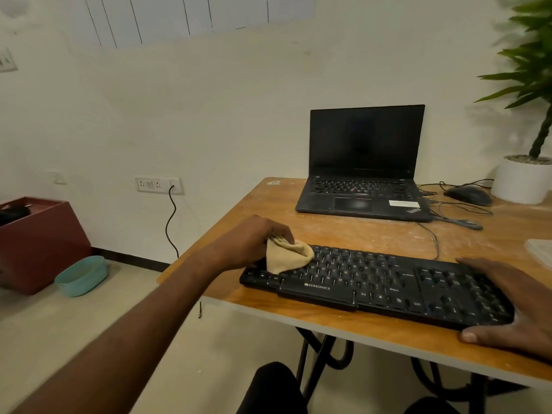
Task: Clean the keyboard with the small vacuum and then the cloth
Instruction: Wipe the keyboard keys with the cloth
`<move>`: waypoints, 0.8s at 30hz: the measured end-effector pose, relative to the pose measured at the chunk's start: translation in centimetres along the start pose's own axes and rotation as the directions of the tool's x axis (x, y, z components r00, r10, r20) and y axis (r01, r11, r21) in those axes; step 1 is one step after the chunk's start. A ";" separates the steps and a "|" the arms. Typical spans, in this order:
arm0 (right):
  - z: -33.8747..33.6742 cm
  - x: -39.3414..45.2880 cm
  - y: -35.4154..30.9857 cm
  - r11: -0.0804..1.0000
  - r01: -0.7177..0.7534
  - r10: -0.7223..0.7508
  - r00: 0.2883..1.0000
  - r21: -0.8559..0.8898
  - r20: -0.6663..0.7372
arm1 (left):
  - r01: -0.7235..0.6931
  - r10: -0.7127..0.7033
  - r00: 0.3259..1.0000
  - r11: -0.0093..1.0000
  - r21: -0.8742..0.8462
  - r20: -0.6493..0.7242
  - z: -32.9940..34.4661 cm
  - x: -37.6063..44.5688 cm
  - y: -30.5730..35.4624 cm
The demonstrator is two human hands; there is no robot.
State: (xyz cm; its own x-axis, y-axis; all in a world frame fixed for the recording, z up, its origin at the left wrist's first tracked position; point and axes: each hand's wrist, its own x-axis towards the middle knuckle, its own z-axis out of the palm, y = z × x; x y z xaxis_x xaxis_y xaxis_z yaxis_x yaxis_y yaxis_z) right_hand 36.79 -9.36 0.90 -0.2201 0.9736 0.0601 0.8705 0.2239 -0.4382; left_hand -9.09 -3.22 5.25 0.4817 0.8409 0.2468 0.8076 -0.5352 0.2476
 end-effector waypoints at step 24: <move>-0.2 -0.5 -0.9 1.000 -0.010 0.010 1.000 0.021 -0.008 | -0.001 0.001 1.000 1.000 -0.023 -0.019 0.5 0.2 0.6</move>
State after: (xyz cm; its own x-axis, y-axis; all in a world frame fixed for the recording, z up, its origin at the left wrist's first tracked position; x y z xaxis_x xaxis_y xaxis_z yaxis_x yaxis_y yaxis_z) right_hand 36.18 -10.02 1.45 -0.2082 0.9761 0.0628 0.8633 0.2136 -0.4572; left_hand -8.35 -3.28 4.96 0.4757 0.8388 0.2646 0.7990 -0.5379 0.2688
